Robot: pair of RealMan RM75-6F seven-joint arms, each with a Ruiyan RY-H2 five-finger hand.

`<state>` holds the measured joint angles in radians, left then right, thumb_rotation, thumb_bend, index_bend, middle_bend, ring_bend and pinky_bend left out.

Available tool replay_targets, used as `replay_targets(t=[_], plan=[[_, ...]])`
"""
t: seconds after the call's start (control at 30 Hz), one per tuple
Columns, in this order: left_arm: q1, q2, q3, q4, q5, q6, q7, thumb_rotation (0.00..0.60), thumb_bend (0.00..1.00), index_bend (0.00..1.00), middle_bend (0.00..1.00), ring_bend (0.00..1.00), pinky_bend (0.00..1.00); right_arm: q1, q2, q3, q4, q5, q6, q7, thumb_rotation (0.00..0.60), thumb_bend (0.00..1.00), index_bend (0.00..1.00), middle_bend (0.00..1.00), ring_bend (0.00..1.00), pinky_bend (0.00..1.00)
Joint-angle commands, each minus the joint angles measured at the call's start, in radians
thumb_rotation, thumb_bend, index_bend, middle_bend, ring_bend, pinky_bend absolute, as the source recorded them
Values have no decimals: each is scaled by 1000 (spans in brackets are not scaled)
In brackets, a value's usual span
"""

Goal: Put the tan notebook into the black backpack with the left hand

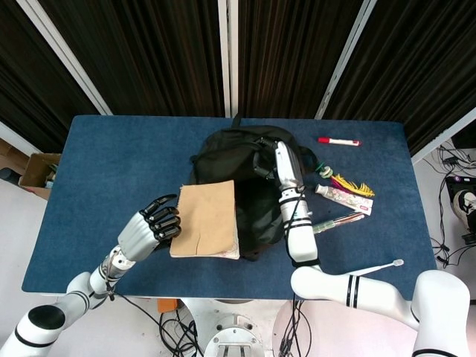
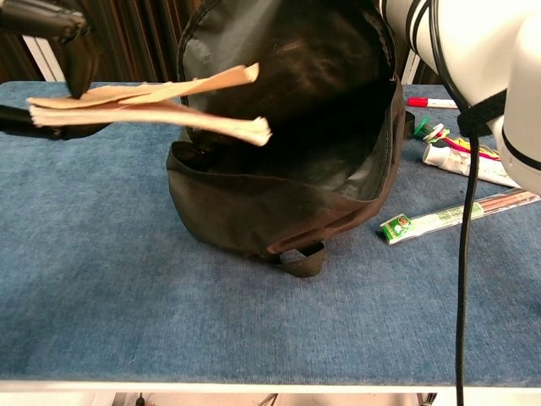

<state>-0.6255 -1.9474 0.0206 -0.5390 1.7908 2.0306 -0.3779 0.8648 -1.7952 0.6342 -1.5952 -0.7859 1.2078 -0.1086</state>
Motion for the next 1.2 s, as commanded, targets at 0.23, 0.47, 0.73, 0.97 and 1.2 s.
replay_targets(t=[0.23, 0.47, 0.73, 0.97, 1.2], plan=[[-73, -94, -17, 74, 1, -73, -28, 600, 369, 762, 677, 498, 292, 16, -11, 0, 8, -13, 9, 17, 600, 620, 596, 451, 351, 203], [-110, -158, -29, 141, -26, -171, -48, 600, 370, 759, 675, 497, 286, 24, -26, -4, 13, -22, 5, 46, 600, 621, 596, 452, 351, 202], [-129, -203, -46, 219, -84, -344, -34, 600, 374, 755, 675, 497, 268, 26, -31, -16, -27, -52, 9, 65, 600, 621, 596, 452, 351, 203], [-124, -214, -45, 251, -116, -450, 1, 600, 379, 750, 676, 497, 250, 32, -51, -35, -41, -76, 13, 77, 600, 621, 596, 452, 352, 203], [-131, -221, -43, 227, -126, -460, 5, 600, 379, 746, 681, 503, 242, 36, -79, -48, -23, -96, 23, 91, 600, 621, 596, 451, 351, 203]])
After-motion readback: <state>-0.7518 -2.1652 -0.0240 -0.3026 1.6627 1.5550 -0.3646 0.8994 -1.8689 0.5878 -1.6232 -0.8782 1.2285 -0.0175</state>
